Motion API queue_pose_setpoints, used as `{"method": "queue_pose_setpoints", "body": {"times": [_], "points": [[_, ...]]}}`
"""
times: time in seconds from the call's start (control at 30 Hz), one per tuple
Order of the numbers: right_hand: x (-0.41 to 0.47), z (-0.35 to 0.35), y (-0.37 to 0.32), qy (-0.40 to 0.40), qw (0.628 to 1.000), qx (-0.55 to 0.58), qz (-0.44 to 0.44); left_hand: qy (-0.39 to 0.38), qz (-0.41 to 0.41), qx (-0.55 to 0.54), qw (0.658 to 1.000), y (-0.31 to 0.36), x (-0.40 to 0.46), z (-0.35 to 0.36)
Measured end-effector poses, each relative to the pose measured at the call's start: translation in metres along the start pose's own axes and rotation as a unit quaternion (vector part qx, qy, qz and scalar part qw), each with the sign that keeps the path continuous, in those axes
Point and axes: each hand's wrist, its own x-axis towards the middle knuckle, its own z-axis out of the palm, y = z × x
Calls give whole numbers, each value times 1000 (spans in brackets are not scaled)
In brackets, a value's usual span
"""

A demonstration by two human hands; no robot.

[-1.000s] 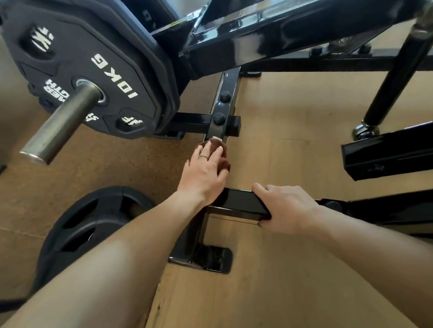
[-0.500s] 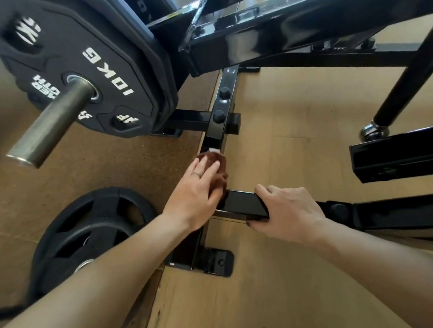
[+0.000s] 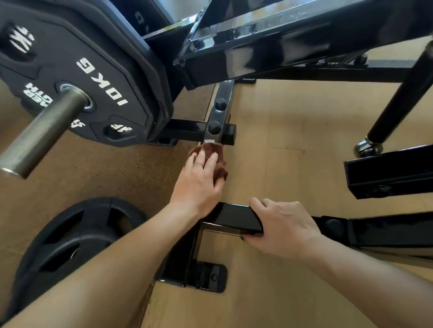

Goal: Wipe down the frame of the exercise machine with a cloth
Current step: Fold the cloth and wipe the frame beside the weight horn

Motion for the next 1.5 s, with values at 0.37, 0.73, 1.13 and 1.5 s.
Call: {"method": "queue_pose_setpoints", "body": {"times": [0.37,0.73,1.13,1.5], "points": [[0,3,1,1,1000,3,-3,-12,4,-22,1000,-9,-15,-1],[2,-3,6,-59,998,24,-11,-7,106,-11,994,0,-61,-1],[-42,-40,46,-156,979,-131,17,-55,225,50,971,94,-79,33],[-43,-41,55,-160,984,-3,85,-73,172,65,980,13,-69,-17]]}}
